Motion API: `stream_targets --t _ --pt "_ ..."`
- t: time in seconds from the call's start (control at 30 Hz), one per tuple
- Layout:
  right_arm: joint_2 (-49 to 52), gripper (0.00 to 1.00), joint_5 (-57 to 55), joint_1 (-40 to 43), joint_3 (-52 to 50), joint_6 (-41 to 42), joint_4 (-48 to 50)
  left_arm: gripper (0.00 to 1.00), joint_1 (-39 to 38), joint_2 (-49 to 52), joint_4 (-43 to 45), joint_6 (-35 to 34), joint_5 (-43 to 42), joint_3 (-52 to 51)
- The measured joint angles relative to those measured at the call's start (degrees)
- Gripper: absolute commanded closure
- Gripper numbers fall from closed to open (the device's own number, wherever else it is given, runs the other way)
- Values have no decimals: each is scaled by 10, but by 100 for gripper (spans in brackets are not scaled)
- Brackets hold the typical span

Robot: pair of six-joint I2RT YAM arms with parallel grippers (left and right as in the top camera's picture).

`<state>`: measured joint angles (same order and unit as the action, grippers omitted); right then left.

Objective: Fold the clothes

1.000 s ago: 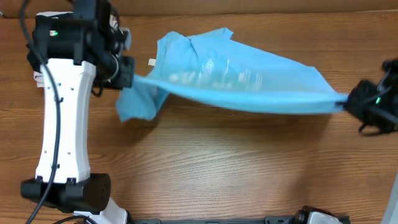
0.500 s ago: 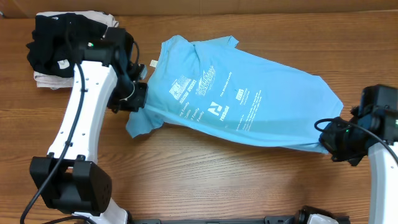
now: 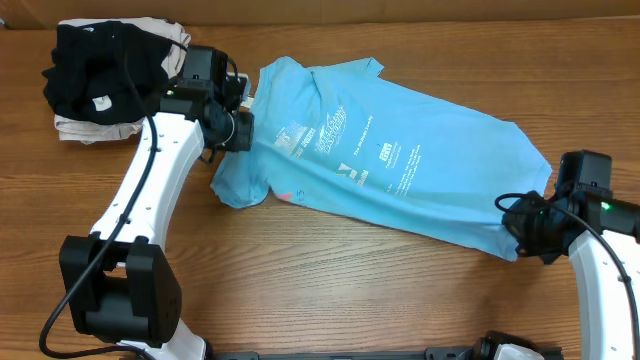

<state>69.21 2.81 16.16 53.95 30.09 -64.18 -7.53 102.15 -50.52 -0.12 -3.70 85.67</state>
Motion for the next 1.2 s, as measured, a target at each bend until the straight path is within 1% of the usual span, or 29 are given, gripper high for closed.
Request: stream_targets --t 0.13,0.27,0.4,0.5,0.53,0.57,0.6,0.63,0.73,0.77,0.8,0.83,0.9,0.97,1.07,1.2 --pt "1 86 -15 1 0 4 39 96 0 0 48 -2 -1 -1" --pt "10 86 -26 3 0 8 63 96 -4 2 74 -4 -2 -1" --pt "40 86 -33 5 0 11 89 93 -14 22 97 -4 -2 -1" --pt "67 86 -38 10 0 12 112 90 -26 59 129 -4 -2 -1" --pt "75 86 -40 11 0 12 119 86 -28 70 136 -4 -2 -1" --pt "85 86 -43 11 0 12 129 77 -32 81 145 -4 -2 -1" --pt "91 86 -43 11 0 12 133 64 -35 90 149 -5 -2 -1" --pt "97 85 -43 11 0 12 137 55 -38 98 153 -9 -2 -2" --pt "110 82 -42 11 0 12 140 41 -48 111 158 -12 -2 -2" --pt "112 79 -43 11 0 12 140 36 -50 113 159 -11 -2 -2" --pt "114 74 -41 11 0 12 139 30 -53 114 159 -12 -2 -2" --pt "115 67 -37 11 0 10 138 21 -56 114 159 -14 -2 -2" --pt "115 59 -19 11 0 -3 135 11 -58 114 164 -13 -2 -2" --pt "115 57 11 11 0 -19 120 9 -60 114 166 -13 -2 -2" --pt "115 57 43 11 0 -43 71 9 -60 114 162 -13 -2 -2" --pt "115 58 63 11 -3 -72 43 10 -59 114 154 -13 -2 -2"
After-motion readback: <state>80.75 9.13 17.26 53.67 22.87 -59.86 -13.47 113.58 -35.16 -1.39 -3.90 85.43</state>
